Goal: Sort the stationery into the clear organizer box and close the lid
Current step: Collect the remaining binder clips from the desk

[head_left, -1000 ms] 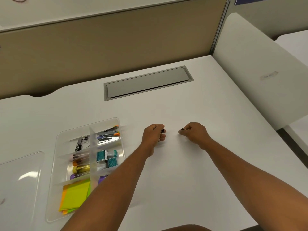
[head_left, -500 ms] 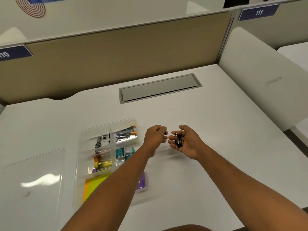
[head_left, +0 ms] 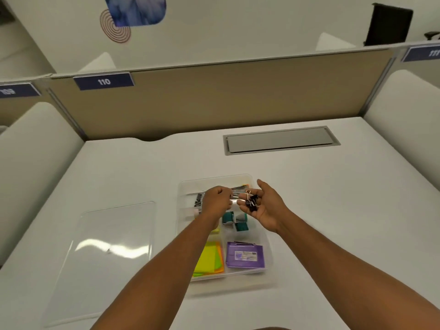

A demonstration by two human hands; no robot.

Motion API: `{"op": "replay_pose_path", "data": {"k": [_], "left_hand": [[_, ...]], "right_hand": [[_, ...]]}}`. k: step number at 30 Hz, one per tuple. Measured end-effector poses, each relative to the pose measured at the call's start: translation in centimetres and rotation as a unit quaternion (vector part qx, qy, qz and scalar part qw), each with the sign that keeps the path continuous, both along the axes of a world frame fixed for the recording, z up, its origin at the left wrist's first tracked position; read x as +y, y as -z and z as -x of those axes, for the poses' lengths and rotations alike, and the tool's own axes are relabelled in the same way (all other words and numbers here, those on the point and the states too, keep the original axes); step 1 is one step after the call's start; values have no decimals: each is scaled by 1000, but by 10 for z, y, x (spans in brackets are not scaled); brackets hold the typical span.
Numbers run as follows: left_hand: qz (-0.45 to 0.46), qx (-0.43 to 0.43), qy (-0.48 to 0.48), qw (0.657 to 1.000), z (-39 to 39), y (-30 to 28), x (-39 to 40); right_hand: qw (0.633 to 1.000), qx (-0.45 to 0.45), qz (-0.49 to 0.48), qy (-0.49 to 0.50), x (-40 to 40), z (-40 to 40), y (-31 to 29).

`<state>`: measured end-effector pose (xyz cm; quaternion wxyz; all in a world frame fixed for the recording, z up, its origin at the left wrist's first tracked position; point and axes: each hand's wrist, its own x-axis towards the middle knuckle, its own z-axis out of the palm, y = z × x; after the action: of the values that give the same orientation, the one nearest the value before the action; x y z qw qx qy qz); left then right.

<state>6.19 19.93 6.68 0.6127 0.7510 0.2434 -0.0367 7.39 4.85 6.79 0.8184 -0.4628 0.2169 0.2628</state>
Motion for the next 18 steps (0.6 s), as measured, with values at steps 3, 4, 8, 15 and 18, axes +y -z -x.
{"op": "replay_pose_path", "data": {"k": [3,4,8,15,18], "left_hand": [[-10,15,-51,999,-3,-5,29],[-9,22,-69,997,-4,-8,36],[77,44,-137,987,-7,-13,62],[92,45,-119,988,-4,-12,92],[86,13,-128,988,2,-8,100]], "right_hand": [[999,-4,12,-33,38,-3,-5],[999,-2,19,-41,49,-5,-6],[998,20,27,-47,89,-14,-6],[998,31,25,-47,117,-27,-4],[998,21,46,-40,119,-23,-2]]}}
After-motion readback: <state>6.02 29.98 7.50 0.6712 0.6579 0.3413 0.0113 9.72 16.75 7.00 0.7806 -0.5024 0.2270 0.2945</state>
